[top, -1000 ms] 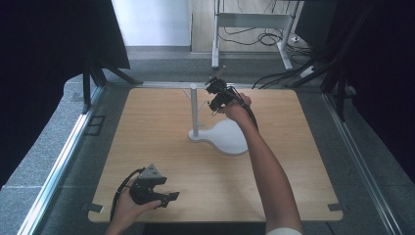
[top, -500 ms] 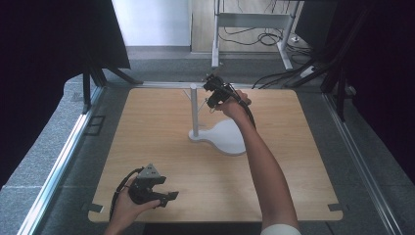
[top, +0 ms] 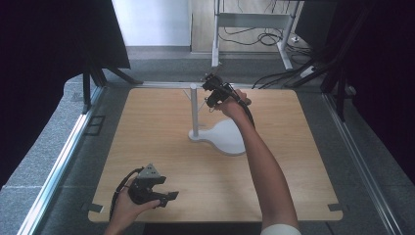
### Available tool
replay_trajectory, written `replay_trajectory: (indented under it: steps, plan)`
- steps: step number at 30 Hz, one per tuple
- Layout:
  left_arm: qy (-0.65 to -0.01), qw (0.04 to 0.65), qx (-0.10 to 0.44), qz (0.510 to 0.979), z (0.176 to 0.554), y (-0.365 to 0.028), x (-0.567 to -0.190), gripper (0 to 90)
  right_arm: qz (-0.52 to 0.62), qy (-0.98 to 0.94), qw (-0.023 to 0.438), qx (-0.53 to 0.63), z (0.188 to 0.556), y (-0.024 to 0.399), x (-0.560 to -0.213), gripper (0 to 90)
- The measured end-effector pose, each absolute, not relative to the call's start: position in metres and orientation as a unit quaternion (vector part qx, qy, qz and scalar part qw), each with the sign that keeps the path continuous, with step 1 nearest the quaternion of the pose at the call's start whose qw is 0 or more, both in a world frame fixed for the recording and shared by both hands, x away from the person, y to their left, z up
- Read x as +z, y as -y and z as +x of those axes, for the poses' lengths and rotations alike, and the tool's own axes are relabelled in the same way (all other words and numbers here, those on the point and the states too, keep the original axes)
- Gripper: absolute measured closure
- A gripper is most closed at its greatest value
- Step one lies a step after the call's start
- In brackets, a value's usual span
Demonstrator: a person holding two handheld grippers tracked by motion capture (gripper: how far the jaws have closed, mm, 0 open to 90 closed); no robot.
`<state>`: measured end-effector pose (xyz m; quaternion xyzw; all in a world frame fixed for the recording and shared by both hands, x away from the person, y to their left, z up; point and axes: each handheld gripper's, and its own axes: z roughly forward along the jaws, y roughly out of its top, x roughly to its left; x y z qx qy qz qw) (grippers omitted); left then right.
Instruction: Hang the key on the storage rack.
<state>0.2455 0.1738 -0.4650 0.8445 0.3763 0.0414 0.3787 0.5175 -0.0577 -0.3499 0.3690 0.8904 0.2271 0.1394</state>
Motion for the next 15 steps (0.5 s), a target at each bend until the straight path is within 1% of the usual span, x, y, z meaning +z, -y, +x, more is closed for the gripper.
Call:
replay_trajectory:
  steps: [15]
  plan:
    - [-0.376,0.375,0.041,0.847,0.2457,-0.1733,-0.4659,25.1,0.360,-0.895,0.140,0.224,0.5141,0.0504,-0.3524,84.1]
